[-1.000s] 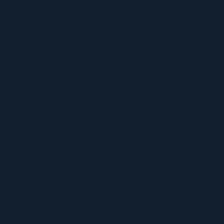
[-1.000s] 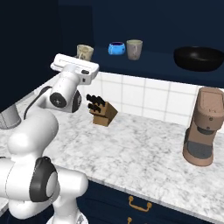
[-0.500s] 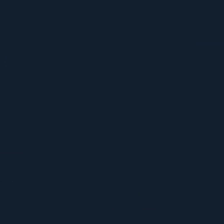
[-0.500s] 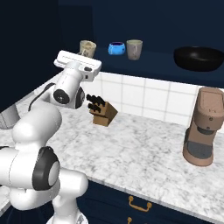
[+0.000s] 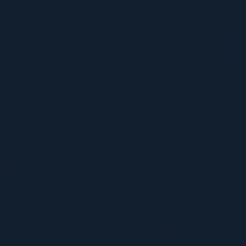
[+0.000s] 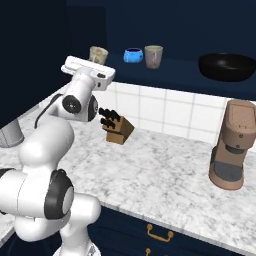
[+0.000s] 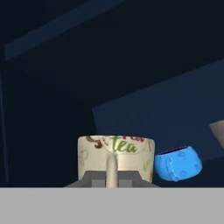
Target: Gather all objects into one cabinet and sort the glasses and bowls to opposite sides.
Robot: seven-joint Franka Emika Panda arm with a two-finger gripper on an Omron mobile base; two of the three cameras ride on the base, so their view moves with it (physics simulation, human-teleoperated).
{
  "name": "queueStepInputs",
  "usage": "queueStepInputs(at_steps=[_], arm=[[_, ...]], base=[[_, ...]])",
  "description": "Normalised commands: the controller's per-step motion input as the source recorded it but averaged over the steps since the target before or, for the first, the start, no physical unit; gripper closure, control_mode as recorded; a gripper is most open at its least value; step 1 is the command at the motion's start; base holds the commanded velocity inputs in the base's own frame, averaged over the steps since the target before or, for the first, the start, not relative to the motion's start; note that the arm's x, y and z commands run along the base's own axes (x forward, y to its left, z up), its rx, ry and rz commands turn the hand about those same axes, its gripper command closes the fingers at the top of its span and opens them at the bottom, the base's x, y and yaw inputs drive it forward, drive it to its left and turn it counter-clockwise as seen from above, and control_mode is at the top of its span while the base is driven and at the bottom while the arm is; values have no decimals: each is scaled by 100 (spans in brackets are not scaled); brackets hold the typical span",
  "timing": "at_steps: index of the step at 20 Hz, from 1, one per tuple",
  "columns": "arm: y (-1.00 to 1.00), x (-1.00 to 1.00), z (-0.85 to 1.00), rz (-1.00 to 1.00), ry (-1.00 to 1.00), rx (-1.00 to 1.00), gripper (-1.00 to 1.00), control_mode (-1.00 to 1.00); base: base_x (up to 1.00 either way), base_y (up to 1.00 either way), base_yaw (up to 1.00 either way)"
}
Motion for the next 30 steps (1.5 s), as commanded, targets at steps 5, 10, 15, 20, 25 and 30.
queueStepInputs(at_steps=[5,10,15,20,25,30], arm=[[0,53,-59,13,0,0,100,-100],[-5,69,-48,8,0,0,-100,-100],[-3,27,-12,3,-2,0,-100,-100],[0,0,0,0,0,0,-100,-100],[-3,-17,14,0,-2,7,-100,-100],[-20,-80,34,0,-14,18,-100,-100]], base=[[0,0,0],[0,0,0],[0,0,0],[0,0,0],[0,0,0],[0,0,0]])
